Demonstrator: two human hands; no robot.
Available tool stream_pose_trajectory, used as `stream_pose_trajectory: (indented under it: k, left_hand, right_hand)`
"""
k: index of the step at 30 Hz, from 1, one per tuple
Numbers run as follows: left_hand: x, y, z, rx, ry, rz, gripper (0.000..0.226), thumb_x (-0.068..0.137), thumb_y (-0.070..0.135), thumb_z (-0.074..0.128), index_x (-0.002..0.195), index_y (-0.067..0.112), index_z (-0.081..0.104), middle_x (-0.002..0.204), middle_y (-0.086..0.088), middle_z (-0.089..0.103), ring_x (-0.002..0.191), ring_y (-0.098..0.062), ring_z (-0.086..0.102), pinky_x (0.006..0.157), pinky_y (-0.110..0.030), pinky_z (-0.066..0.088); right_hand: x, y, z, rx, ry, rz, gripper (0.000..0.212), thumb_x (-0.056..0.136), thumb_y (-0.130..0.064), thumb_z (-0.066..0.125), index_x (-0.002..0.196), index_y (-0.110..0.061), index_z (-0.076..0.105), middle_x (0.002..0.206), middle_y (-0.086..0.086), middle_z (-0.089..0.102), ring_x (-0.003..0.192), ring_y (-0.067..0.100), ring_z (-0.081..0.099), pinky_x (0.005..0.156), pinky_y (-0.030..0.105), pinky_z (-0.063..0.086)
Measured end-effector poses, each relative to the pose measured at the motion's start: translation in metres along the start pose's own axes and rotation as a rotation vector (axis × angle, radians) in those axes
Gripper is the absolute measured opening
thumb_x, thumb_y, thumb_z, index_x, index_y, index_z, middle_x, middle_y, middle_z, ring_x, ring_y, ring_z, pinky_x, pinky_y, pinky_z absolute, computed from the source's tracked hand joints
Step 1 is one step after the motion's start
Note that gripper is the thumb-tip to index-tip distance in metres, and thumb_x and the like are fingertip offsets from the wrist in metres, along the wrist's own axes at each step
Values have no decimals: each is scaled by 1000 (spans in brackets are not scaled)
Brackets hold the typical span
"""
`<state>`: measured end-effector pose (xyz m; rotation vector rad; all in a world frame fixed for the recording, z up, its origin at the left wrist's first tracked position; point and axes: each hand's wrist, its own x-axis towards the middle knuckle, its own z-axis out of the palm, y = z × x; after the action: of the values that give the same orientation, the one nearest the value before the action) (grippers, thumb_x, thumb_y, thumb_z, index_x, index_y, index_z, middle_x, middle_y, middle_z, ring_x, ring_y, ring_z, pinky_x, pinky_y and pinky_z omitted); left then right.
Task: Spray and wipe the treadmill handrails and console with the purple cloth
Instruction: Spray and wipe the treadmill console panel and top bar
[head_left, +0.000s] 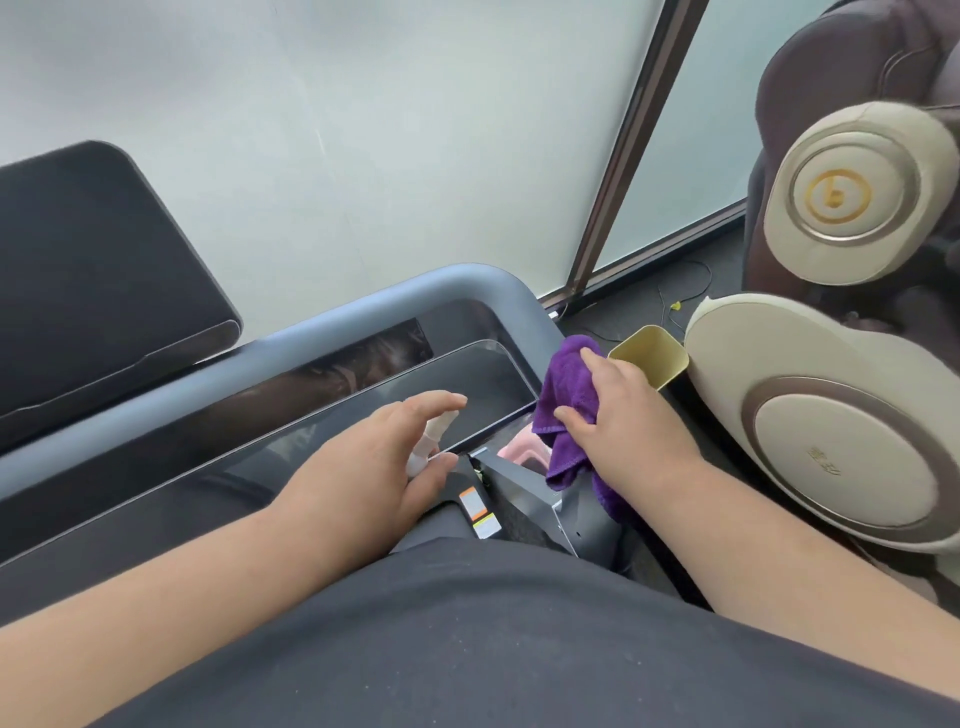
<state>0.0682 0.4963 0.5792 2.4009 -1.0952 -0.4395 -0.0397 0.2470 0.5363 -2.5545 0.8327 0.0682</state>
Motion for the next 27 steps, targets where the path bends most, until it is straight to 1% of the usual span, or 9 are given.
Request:
stream_pose_trajectory:
  k: [3,6,9,12,15,20,24,26,27]
  left_hand:
    - [-6,-9,-4,-24,25,-46,51,90,49,52,129,61,22,102,21,58,83,-5,57,73,-25,42]
    - [-9,-9,-5,-28,30,-44,51,89,49,53,128,60,22,100,21,58,81,-5,55,73,-25,42]
    - [-11,-8,-7,-19,40,-39,51,89,47,54,126,60,23,101,20,58,81,-4,53,73,-25,40]
    - [-17,-10,-9,-23,66,-48,55,90,45,58,128,61,23,101,23,56,82,-4,54,74,-24,41]
    - [-23,-12,-9,-14,79,-43,57,90,42,61,129,60,23,99,25,55,81,-2,53,73,-20,38]
    - [-27,-17,-7,-29,60,-78,57,90,44,60,128,62,21,97,28,54,83,-4,55,75,-22,40]
    - [-28,-16,-8,-32,89,-67,56,89,46,59,128,61,23,99,24,57,82,-5,56,73,-22,40]
    - [-30,-19,-8,-34,104,-69,55,89,46,59,129,61,24,100,25,57,82,-3,56,73,-21,40]
    - [-31,-20,-7,-35,104,-70,55,89,47,59,129,61,25,100,27,56,82,0,56,72,-18,39]
  right_hand:
    - [-3,-7,-6,89,125,-81,65,92,-35,66,149,-21,39,141,6,50,127,25,47,106,37,39]
    - [4,-45,-1,104,213,-314,67,88,-30,69,148,-18,41,145,9,49,131,29,45,112,39,34]
    - [18,-87,16,-13,77,-440,70,91,-35,63,152,-22,33,153,9,38,133,32,41,110,45,36]
    - [34,-99,36,-263,-80,-365,67,96,-35,55,154,-25,24,157,9,28,133,32,38,106,44,38]
    - [35,-97,41,-342,-146,-264,66,97,-31,55,153,-22,22,157,14,25,134,33,38,103,44,39]
    - [12,-94,35,-436,-248,-137,62,95,-31,58,147,-15,29,148,18,36,125,33,46,96,42,44]
    - [-8,-88,14,-499,-337,-140,31,92,-29,56,119,-17,50,122,9,57,108,31,54,85,39,48]
    - [-11,-88,3,-449,-325,-156,14,93,-31,53,99,-20,49,109,7,61,95,32,56,78,37,50]
    - [-11,-90,0,-414,-281,-168,15,93,-34,53,96,-20,47,108,7,61,94,32,57,74,35,46]
